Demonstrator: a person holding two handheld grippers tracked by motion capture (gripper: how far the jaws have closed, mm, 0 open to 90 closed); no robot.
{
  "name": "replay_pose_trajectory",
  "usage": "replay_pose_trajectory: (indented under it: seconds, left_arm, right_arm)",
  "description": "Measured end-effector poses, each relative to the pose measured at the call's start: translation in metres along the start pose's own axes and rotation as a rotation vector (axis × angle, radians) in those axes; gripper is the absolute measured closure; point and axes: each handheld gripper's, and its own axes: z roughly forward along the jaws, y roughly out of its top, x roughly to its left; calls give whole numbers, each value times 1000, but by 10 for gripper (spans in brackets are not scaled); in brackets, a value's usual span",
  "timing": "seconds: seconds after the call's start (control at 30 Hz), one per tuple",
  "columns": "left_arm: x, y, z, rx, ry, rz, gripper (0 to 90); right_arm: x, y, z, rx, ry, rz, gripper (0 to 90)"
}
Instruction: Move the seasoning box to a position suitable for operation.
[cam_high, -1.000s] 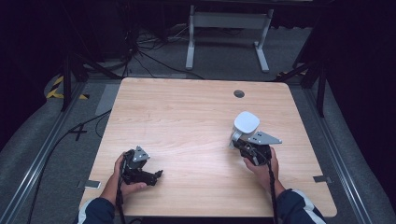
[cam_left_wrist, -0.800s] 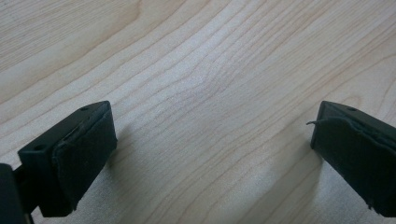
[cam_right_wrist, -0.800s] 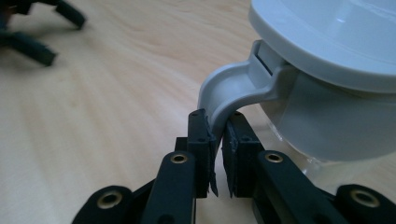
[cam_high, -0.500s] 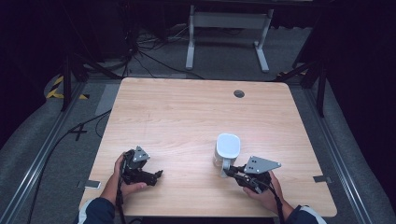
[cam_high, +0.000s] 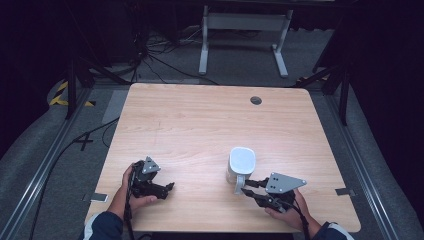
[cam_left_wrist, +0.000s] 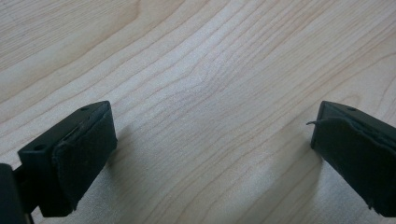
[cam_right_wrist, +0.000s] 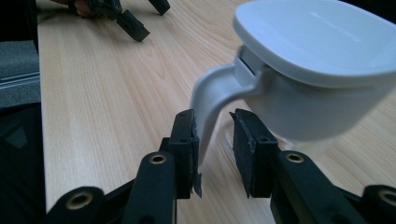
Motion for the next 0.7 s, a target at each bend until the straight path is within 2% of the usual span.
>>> replay_pose_trajectory:
  seconds: [0.07,0.13,0.23,0.37,0.43,0.53,0.7]
  left_arm:
    - [0,0,0,0,0,-1,4]
    - [0,0,0,1,-2,-3,4]
    - [0,0,0,3,-5,-6,3]
    - [0,0,0,5,-7,-3,3]
    - [0,0,0,5,-9,1,3]
    - [0,0,0,5,-9,1,3]
    - [0,0,0,5,-6,-3,4]
  right_arm:
    - [-6,-5,-10,25,26,23,655]
    - [-12,-12,-15,52,49,54,660]
    - [-19,-21,-24,62,38,69,702]
    - [-26,-24,-33,51,22,90,762]
    - [-31,-21,-39,21,7,110,825]
    - [-32,-18,-41,8,-7,100,861]
    - [-31,-1,-45,-42,-9,45,891]
